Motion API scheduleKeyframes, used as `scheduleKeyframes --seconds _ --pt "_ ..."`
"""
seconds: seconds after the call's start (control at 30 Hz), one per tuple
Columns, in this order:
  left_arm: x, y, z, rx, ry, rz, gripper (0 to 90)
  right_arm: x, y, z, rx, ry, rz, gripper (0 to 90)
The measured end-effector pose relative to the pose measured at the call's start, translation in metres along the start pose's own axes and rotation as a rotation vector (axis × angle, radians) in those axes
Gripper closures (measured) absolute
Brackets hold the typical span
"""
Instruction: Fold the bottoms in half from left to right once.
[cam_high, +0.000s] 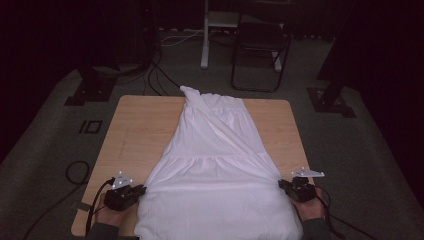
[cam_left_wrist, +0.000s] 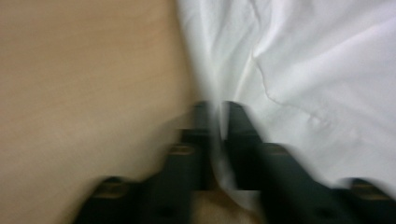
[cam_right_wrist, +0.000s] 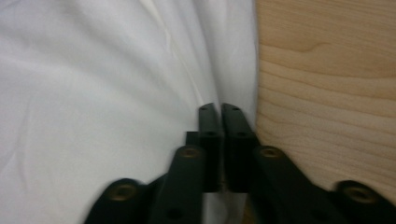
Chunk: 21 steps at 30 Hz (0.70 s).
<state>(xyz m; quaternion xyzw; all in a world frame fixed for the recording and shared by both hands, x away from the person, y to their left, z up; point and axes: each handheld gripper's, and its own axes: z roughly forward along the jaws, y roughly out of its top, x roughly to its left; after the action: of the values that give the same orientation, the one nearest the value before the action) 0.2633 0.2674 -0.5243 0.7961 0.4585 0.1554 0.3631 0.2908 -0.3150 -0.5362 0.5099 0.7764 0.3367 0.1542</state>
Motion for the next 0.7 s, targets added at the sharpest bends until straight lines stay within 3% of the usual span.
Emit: scheduleKeyframes --seconds 0.03,0.07,0.1,0.13,0.2,0.3,0.4,0.5,0.53,0.57,0.6,0.63,0.67,0.7 --pt "0.003 0.006 0.0 -0.02 -0.011 -0.003 63.3 0.001 0.004 -0.001 -0.01 0.006 -0.011 63.1" --pt "0.003 0.006 0.0 -0.02 -0.011 -0.003 59.6 0.001 0.004 -0.001 -0.01 0.006 -0.011 63.1" --pt "0.006 0.016 0.002 -0.045 0.005 0.002 59.6 0.003 0.011 -0.003 -0.045 0.014 -0.029 58.7" --pt "0.011 0.031 0.007 -0.07 0.018 0.004 54.4 0.008 0.033 -0.002 -0.098 0.028 -0.064 53.1" --pt "0.016 0.047 0.016 -0.082 0.029 0.002 51.7 0.013 0.056 0.006 -0.126 0.054 -0.097 52.3" --pt "0.02 0.067 0.035 -0.079 0.029 -0.005 50.7 0.018 0.089 0.032 -0.127 0.078 -0.131 52.5" --pt "0.017 0.082 0.052 -0.065 0.023 0.002 50.3 0.018 0.114 0.061 -0.11 0.089 -0.102 52.5" --pt "0.01 0.089 0.067 -0.04 0.016 0.015 48.8 0.016 0.128 0.084 -0.087 0.117 -0.049 50.7" --pt "0.007 0.089 0.072 -0.032 0.009 0.011 48.2 0.014 0.128 0.09 -0.07 0.152 -0.021 52.4" --pt "0.005 0.088 0.078 -0.024 0.006 0.013 48.1 0.014 0.126 0.095 -0.052 0.189 0.001 63.1" --pt "0.002 0.086 0.083 -0.011 0.007 0.022 47.9 0.015 0.123 0.099 -0.031 0.189 -0.012 78.2" --pt "0.002 0.086 0.083 -0.011 0.007 0.022 47.5 0.018 0.12 0.099 -0.018 0.153 -0.043 85.6" --pt "-0.002 0.082 0.09 0.009 0.01 0.031 47.3 0.019 0.118 0.094 -0.049 0.123 -0.067 87.1" --pt "-0.003 0.08 0.091 0.013 0.006 0.031 47.3 0.018 0.118 0.083 -0.114 0.112 -0.067 87.4"
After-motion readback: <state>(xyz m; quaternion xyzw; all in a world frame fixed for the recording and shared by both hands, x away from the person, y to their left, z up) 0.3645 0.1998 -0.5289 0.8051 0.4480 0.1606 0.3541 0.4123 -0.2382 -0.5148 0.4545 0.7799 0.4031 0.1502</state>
